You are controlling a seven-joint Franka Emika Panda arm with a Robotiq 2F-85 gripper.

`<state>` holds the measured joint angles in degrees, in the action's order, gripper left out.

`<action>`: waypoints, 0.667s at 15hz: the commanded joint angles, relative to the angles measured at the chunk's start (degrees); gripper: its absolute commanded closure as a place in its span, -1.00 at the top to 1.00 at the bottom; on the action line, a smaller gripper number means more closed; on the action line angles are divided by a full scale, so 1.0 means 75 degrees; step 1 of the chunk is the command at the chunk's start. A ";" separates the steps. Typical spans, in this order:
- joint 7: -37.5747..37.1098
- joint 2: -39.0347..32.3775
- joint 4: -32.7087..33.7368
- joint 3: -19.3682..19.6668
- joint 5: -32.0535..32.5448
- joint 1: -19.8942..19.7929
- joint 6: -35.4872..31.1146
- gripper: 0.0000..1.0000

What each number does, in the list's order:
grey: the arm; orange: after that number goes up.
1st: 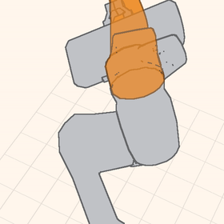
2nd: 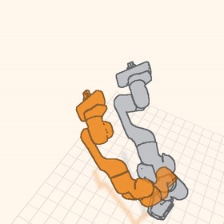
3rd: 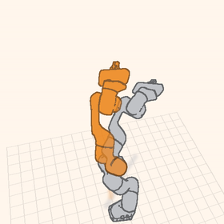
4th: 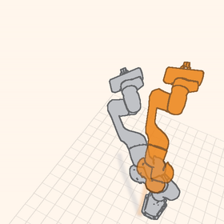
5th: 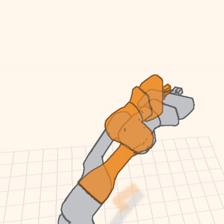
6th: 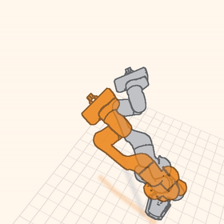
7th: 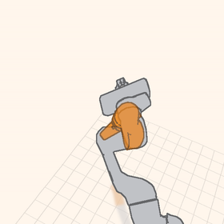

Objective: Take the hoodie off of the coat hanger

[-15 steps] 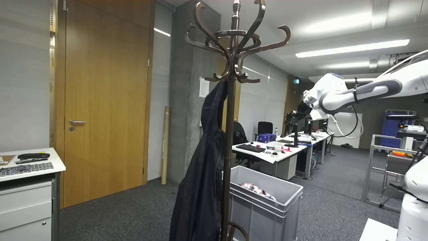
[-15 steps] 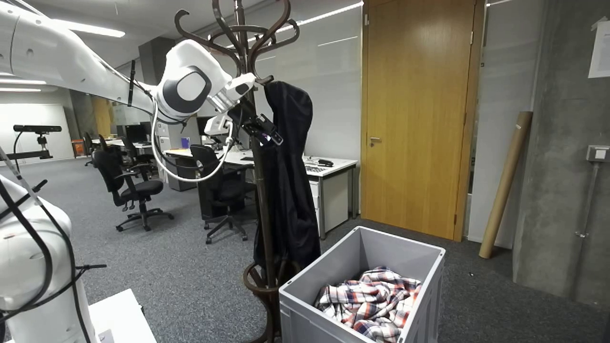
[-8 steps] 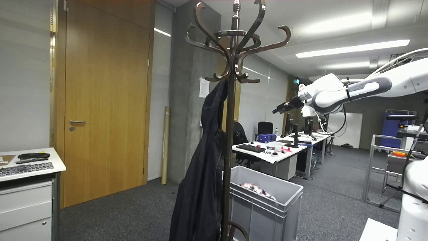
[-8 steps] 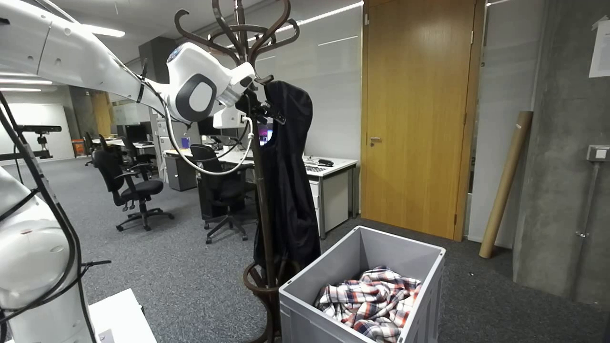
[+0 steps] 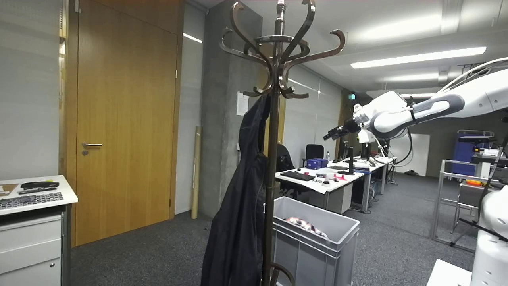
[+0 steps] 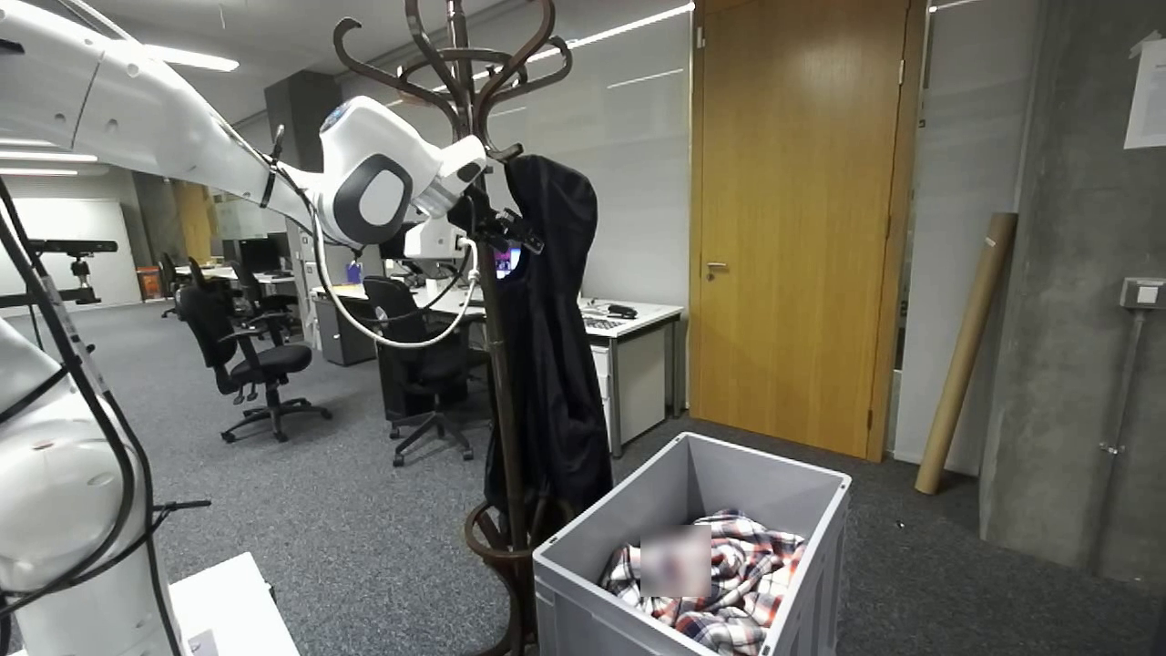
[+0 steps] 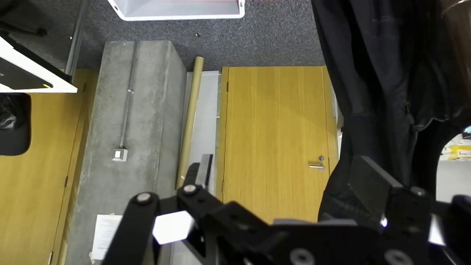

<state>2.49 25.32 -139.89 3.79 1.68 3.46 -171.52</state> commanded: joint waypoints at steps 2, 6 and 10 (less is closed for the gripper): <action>0.0191 -0.0005 -0.0434 0.0331 -0.0322 0.0666 -0.1796 1.00; 0.0161 -0.0283 -0.0360 0.1278 -0.0082 0.1985 -0.3160 1.00; 0.0054 -0.0363 -0.0070 0.2431 0.0509 0.3369 -0.3663 1.00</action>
<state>2.59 23.39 -142.64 16.05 2.52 22.05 -196.03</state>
